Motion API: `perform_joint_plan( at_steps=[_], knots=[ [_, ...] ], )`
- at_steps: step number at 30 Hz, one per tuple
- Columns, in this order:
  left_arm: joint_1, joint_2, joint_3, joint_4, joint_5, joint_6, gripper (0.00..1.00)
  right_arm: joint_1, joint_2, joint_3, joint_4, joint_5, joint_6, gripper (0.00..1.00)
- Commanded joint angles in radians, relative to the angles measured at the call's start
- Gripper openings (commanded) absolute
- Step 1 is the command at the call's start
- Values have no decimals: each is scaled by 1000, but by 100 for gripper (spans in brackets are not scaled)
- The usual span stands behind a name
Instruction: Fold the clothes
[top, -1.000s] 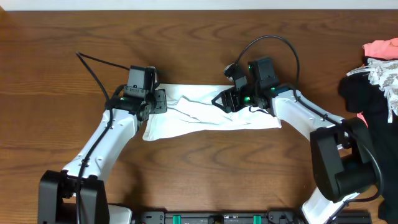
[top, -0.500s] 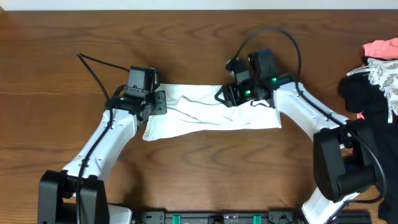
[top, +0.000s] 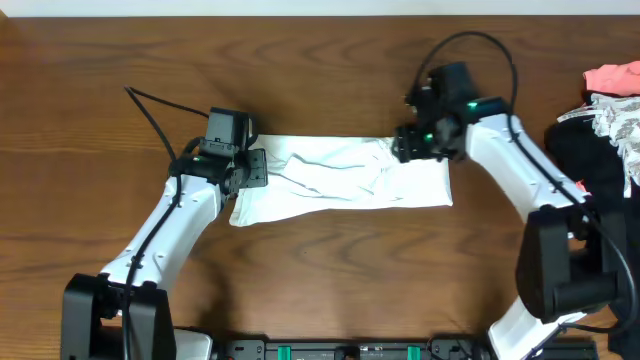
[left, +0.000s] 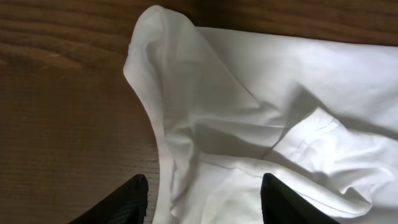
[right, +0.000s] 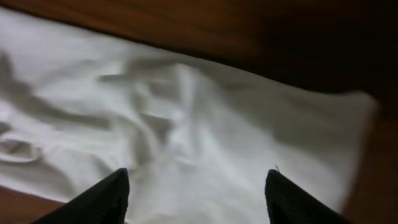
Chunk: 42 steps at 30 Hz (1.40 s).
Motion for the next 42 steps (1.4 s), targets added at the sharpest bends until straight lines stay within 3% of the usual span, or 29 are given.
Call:
perform_joint_plan(
  at_steps=[1,6,12,15,17,18,22,29,42],
  knots=[
    [5,-4,1,-3,-4,13,59,-65,-20,14,-34,26,-32,68],
    [4,-4,1,5,47,5,59,-99,-20,13,-73,26,-108,70],
    [-7,-4,1,57,349,5,59,-128,-20,13,-79,88,-118,72],
    [-55,-4,1,92,430,-10,59,-148,-20,13,-79,82,-111,73],
    [-98,-4,1,113,430,-36,59,-157,-20,12,-83,82,-111,73],
    [-126,-3,1,128,430,-56,72,-159,-20,11,-83,82,-111,73],
    [-226,8,1,199,430,-118,88,-162,-20,0,-82,87,-112,74],
    [-346,102,1,344,404,-202,89,-174,-20,-13,-82,86,-113,74],
    [-408,288,1,516,392,-308,88,-178,-20,-55,-44,86,-120,74]
  ],
)
